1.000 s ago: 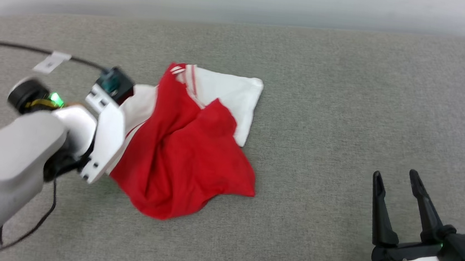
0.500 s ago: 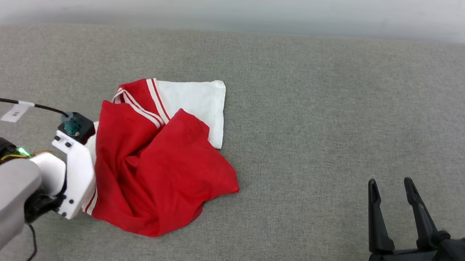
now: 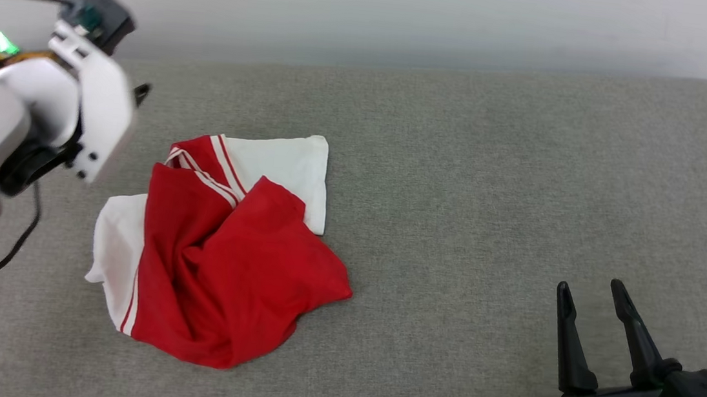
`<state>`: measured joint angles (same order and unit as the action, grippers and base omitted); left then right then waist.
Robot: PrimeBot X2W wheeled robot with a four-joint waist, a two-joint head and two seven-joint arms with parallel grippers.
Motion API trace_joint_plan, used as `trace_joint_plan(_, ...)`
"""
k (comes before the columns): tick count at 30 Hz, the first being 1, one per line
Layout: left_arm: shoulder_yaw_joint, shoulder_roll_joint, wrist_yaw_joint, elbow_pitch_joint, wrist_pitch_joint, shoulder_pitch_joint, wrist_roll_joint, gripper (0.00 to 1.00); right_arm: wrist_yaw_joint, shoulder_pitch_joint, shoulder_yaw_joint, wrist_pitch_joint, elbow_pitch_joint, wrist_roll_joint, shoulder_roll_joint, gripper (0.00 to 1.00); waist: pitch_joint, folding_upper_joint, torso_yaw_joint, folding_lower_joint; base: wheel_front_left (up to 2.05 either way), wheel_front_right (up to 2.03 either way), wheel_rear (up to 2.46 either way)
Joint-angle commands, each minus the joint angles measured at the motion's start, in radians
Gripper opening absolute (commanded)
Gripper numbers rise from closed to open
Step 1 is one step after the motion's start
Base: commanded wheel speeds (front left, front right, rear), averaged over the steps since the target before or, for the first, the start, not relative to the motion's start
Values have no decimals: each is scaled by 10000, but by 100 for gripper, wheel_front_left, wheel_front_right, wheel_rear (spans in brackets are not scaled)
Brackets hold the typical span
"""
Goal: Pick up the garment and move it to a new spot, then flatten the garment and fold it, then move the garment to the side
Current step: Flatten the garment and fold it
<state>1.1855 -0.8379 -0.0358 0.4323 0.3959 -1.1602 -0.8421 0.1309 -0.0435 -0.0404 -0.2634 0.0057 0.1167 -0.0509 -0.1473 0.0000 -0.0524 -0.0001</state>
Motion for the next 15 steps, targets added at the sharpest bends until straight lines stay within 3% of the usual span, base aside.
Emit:
trace_joint_plan(1, -47, 318, -73, -175, 242, -385, -4, 100, -3, 128, 6, -18, -51, 37, 14, 100, -143, 0, -150, 1, 0, 0, 0)
trace_joint_plan(7, -59, 1272, -456, -139, 1933, -1149, -953, 100, -3, 402, -49, -18, -130, 158, 15, 100, -667, 0, -649, 1, 0, 0, 0)
trace_joint_plan(15, 365, 2042, -775, 474, 3669, -1583, -1562, 100, -3, 805, -160, -18, -233, 386, 14, 100, -1508, 0, -1260, 1, 0, 0, 0)
